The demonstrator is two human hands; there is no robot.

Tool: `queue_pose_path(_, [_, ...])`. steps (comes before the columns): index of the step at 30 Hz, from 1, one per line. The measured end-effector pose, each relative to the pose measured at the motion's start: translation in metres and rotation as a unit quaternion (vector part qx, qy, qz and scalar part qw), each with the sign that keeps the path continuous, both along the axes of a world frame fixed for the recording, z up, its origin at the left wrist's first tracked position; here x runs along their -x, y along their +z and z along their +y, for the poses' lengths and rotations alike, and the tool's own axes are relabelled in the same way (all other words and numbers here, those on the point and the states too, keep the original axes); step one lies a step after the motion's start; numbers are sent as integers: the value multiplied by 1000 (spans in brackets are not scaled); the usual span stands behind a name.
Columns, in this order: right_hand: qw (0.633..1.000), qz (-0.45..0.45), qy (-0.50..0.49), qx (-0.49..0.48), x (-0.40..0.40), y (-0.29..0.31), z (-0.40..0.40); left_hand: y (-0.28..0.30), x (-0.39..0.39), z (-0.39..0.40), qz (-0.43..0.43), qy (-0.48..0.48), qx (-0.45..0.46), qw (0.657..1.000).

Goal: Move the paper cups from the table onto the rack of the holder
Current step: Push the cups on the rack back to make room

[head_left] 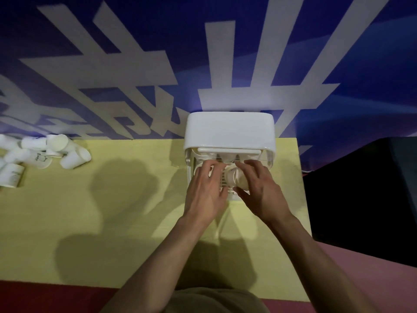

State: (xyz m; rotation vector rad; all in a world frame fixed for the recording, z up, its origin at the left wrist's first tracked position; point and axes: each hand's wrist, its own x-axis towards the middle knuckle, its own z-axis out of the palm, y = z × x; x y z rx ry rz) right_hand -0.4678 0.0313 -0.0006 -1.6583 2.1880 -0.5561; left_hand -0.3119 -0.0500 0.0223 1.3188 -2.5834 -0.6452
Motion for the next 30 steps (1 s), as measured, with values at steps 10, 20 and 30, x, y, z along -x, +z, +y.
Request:
queue_pose_path(10, [996,13,7,-89,-7,-36,-27,4,-31,3,-26,42,19,999])
queue_pose_path(20, [992,16,2,-128,-15,-33,-35,-2,-65,2,-32,61,2,998])
queue_pose_path(30, [999,29,-6,-17,-86,28,-19,-3,-113,-16,4,93,-23,995])
